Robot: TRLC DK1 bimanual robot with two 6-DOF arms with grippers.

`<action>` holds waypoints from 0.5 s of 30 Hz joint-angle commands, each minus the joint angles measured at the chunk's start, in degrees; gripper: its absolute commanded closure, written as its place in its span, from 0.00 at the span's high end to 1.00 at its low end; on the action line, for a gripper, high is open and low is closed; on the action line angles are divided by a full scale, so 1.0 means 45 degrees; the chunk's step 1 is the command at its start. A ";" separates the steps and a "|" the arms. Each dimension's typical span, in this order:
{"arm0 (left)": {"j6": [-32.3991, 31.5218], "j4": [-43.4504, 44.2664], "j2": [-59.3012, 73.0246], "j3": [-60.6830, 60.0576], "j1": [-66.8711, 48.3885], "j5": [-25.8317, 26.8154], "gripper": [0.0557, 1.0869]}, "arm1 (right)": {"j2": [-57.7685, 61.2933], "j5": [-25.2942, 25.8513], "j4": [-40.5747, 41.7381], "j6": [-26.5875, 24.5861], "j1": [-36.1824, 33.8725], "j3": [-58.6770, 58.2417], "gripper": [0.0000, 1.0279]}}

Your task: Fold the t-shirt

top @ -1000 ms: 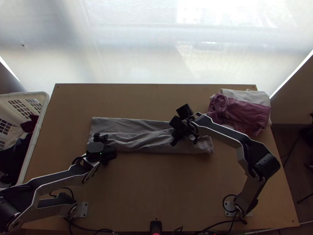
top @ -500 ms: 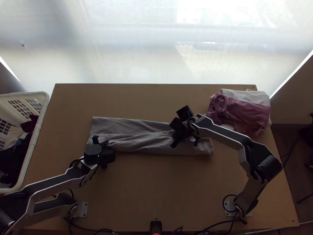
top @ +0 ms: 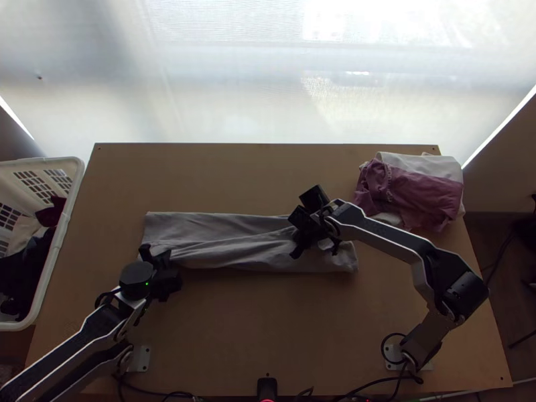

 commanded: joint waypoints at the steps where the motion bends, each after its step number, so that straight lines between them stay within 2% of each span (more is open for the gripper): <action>1: 0.0173 -0.3032 -0.3662 -0.0244 0.0068 0.0123 0.04 | -0.0412 0.0010 0.0072 0.0432 0.0539 -0.0328 0.03; 5: 0.0642 -0.5668 -0.6768 -0.0576 -0.0166 0.0221 0.04 | -0.0510 -0.0029 0.0092 0.0588 0.0969 -0.0524 0.03; 9: 0.1755 -0.7504 -1.0420 -0.1045 -0.0420 0.0573 0.04 | -0.0783 -0.0069 0.0072 0.0588 0.1399 -0.0602 0.03; 12: 0.1697 -0.7622 -1.0127 -0.0889 -0.0459 0.0670 0.04 | -0.1076 -0.0088 0.0072 0.0529 0.1555 -0.0563 0.03; 15: 0.0427 -0.7368 -0.8428 -0.0400 -0.0439 0.0670 0.04 | -0.1135 -0.0088 -0.0065 0.0471 0.1555 -0.0543 0.03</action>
